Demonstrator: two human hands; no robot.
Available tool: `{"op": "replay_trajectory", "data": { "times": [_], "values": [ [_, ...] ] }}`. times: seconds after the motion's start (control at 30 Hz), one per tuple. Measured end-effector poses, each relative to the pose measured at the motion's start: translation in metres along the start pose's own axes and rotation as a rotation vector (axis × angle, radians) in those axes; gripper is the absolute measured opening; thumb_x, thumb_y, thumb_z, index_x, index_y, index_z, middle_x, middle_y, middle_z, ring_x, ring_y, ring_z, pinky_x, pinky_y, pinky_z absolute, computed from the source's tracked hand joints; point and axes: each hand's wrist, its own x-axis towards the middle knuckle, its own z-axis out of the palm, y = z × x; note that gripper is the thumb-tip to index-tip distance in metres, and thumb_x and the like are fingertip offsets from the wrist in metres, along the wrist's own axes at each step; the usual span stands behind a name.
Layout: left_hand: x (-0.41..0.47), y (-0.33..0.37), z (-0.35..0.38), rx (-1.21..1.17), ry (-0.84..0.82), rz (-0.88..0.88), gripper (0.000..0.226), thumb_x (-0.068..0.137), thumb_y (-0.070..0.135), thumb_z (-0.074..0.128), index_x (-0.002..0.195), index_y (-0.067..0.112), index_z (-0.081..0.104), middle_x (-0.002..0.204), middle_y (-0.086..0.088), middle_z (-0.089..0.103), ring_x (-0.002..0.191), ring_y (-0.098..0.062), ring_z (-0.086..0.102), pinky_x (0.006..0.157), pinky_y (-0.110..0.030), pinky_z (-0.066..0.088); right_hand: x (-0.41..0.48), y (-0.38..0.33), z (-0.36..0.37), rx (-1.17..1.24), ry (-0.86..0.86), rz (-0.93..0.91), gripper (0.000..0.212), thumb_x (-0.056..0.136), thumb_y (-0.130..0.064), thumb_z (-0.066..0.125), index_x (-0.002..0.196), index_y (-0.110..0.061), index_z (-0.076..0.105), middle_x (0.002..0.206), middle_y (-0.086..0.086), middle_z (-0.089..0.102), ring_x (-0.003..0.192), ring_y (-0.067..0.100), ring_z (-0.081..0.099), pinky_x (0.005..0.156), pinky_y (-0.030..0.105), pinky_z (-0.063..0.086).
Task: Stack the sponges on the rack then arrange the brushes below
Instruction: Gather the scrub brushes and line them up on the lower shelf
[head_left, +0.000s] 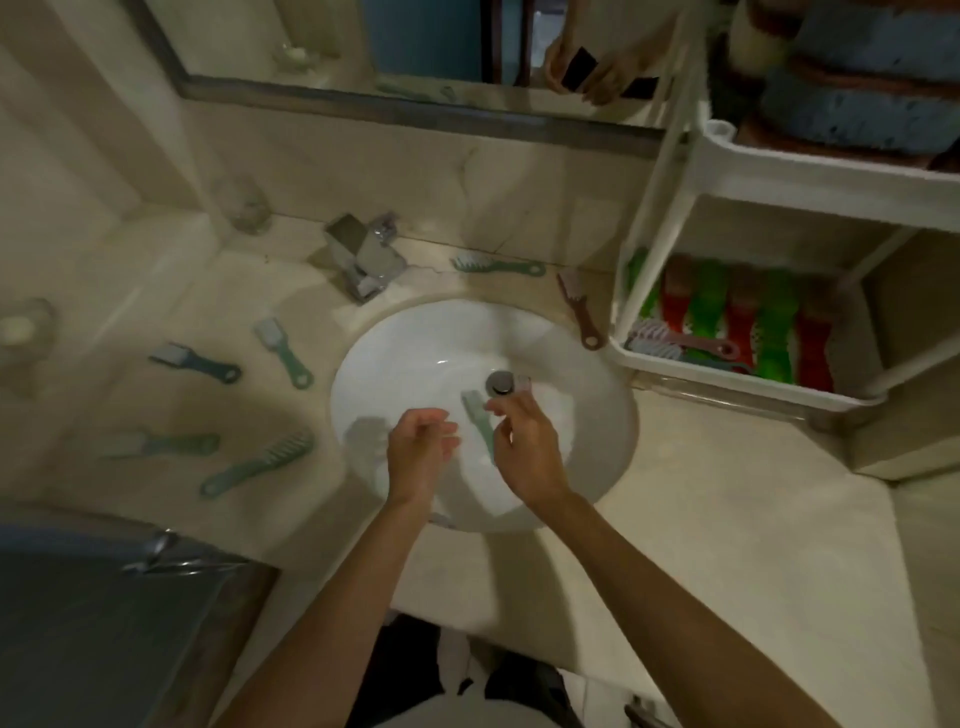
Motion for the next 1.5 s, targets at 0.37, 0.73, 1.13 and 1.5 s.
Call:
{"op": "replay_trajectory", "data": {
  "times": [0.37, 0.73, 1.13, 1.5],
  "values": [
    [0.097, -0.016, -0.209, 0.756, 0.099, 0.067, 0.035, 0.079, -0.007, 0.053, 0.112, -0.003, 0.059, 0.119, -0.022, 0.059, 0.115, -0.033, 0.053, 0.097, -0.038, 0.042, 0.001, -0.111, 0.167, -0.109, -0.558, 0.069, 0.033, 0.091, -0.008, 0.043, 0.121, -0.005, 0.058, 0.120, 0.019, 0.059, 0.109, 0.033, 0.057, 0.090, 0.033, 0.043],
    [0.139, -0.022, -0.239, 1.318, -0.303, 0.192, 0.027, 0.084, 0.012, 0.059, 0.108, 0.001, 0.051, 0.121, -0.017, 0.052, 0.113, -0.033, 0.052, 0.090, -0.038, 0.042, 0.010, -0.134, 0.204, -0.209, -0.633, 0.244, 0.033, 0.094, -0.014, 0.044, 0.121, -0.004, 0.059, 0.127, 0.018, 0.059, 0.116, 0.033, 0.055, 0.095, 0.034, 0.042],
    [0.146, 0.018, -0.151, 0.800, -0.505, 0.111, 0.007, 0.090, 0.012, 0.049, 0.089, 0.006, 0.046, 0.080, -0.016, 0.058, 0.052, -0.024, 0.053, 0.042, -0.025, 0.040, 0.040, -0.051, 0.131, -0.162, -0.214, 0.662, 0.029, 0.094, -0.008, 0.042, 0.111, 0.002, 0.063, 0.114, 0.016, 0.065, 0.108, 0.030, 0.061, 0.093, 0.035, 0.049],
    [0.170, 0.005, -0.048, 0.782, -0.532, -0.010, 0.036, 0.095, 0.031, 0.044, 0.105, -0.001, 0.055, 0.080, -0.010, 0.054, 0.073, -0.022, 0.050, 0.052, -0.028, 0.036, 0.086, 0.082, 0.108, -0.292, -0.187, 0.929, 0.027, 0.098, -0.024, 0.043, 0.095, 0.000, 0.055, 0.098, 0.020, 0.059, 0.086, 0.030, 0.059, 0.058, 0.023, 0.041]
  ]
}}
